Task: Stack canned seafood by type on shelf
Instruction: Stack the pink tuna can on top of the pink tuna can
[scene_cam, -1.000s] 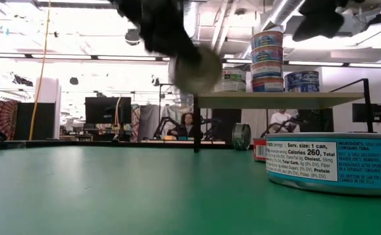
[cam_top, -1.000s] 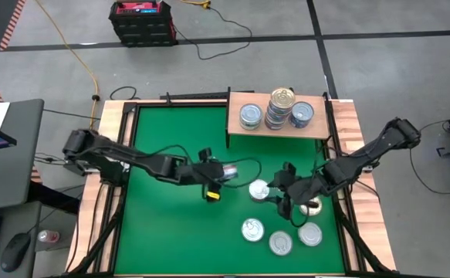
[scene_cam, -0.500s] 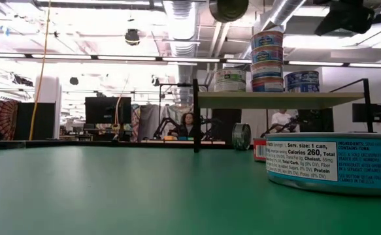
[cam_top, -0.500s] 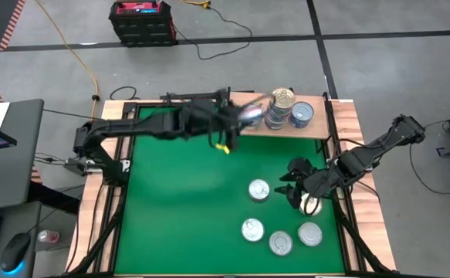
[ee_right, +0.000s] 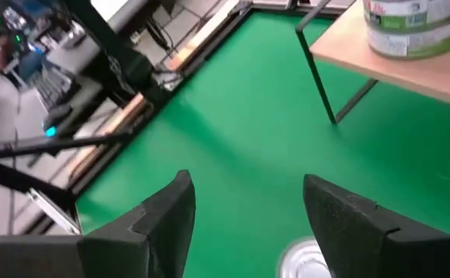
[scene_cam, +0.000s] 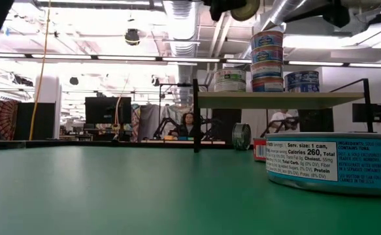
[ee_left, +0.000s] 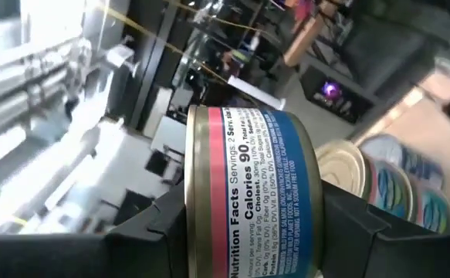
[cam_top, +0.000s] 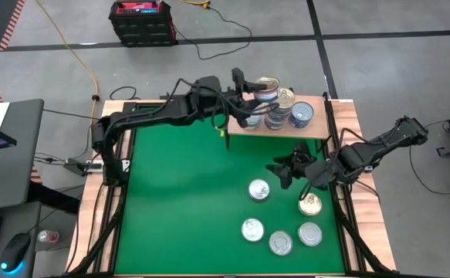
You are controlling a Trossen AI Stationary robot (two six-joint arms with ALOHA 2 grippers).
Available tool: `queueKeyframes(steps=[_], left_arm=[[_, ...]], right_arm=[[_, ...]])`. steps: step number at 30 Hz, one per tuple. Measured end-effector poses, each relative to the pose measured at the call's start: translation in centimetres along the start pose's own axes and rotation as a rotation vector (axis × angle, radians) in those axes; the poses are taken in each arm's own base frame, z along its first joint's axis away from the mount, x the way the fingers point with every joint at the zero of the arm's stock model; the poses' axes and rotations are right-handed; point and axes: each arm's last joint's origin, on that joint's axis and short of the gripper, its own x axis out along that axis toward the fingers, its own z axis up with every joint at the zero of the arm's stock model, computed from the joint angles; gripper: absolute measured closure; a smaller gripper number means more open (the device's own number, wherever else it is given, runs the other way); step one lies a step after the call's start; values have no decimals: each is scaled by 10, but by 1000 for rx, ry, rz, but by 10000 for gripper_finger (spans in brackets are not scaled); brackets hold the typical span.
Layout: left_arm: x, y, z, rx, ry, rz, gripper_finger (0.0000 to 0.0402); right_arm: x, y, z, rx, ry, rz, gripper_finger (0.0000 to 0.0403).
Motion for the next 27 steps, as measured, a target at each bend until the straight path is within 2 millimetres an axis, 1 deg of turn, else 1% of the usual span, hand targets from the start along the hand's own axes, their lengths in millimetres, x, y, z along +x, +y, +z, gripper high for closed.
queueKeyframes(steps=[4,6,9,13,16,19,21,27], left_arm=[[6,-5,-9,143,-28,-30,208],[11,-10,-13,205,-34,-41,208],[14,-15,-17,256,-25,-55,208],[13,-15,-16,206,-45,-68,208],[12,-14,-15,207,-50,-57,210],[13,-13,-15,233,-52,-52,215],[12,-13,-13,248,-61,-49,216],[12,-11,-7,264,-99,-8,215]], right_arm=[[3,1,5,30,-32,2,138],[3,1,6,40,-54,-1,138],[2,2,11,45,-100,-14,138],[-15,14,33,-21,-220,-45,138],[-27,13,54,10,-277,-82,138],[-41,7,77,142,-336,-64,138],[-48,-1,90,219,-360,-48,138],[-60,-27,113,347,-376,-26,138]])
